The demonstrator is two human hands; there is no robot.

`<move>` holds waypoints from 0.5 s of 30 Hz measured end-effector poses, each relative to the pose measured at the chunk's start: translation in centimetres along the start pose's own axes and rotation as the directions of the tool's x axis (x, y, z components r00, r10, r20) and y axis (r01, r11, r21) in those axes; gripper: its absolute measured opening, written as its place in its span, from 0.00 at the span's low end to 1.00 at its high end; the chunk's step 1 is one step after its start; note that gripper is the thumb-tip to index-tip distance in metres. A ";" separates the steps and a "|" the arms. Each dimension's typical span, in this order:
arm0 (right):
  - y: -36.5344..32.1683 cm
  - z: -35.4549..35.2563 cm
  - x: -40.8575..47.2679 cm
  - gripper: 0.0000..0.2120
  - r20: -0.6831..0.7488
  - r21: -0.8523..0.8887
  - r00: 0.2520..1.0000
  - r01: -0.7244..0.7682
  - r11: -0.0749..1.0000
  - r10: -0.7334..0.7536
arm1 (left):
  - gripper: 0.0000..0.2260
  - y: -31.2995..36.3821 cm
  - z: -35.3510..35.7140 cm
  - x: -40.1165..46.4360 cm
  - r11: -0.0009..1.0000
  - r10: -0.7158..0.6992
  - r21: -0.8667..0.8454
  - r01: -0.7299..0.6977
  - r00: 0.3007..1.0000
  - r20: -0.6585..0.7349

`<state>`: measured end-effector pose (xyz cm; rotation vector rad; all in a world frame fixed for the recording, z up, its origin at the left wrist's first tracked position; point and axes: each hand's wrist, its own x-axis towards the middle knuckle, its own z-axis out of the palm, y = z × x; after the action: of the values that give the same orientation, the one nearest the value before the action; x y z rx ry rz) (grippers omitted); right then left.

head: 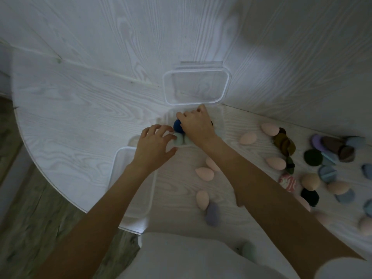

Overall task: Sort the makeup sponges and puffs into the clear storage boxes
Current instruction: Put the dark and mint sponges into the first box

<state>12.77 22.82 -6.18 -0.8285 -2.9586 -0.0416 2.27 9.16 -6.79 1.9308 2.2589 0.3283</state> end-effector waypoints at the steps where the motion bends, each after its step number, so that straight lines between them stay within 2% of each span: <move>1: -0.1 0.1 -0.3 0.10 -0.025 0.018 0.999 0.026 1.000 -0.025 | 0.14 0.0 0.0 0.0 1.000 0.002 0.002 -0.002 1.000 -0.002; 2: -0.2 0.4 -0.6 0.09 -0.063 0.028 0.997 0.040 0.999 -0.038 | 0.14 0.0 0.1 0.0 1.000 0.005 0.003 -0.005 1.000 -0.005; 5: -0.6 0.9 -1.3 0.07 -0.054 0.104 0.999 0.015 0.994 -0.009 | 0.14 0.1 0.1 0.0 1.000 0.008 0.008 -0.008 1.000 -0.004; 7: -0.5 1.1 -1.5 0.07 -0.017 0.186 0.999 -0.033 0.982 0.037 | 0.14 0.1 0.1 0.0 1.000 0.007 0.000 -0.007 1.000 0.000; 9: -0.1 1.0 -1.6 0.11 0.065 0.272 0.993 -0.116 0.955 0.102 | 0.15 0.3 0.0 0.1 1.000 0.004 -0.024 -0.004 1.000 0.008; 12: 0.5 0.9 -2.2 0.17 0.130 0.456 0.975 -0.218 0.863 0.178 | 0.17 0.4 -0.2 -0.1 0.997 0.003 -0.081 0.000 0.999 0.036; 15: 0.6 -0.4 -2.5 0.16 0.136 0.636 0.968 -0.249 0.731 0.211 | 0.18 0.1 -0.4 -0.4 0.991 0.038 -0.128 -0.034 0.999 0.032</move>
<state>15.23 22.04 -5.99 -1.0578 -2.5620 0.9794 2.32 8.78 -6.35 1.8996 2.1286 0.4300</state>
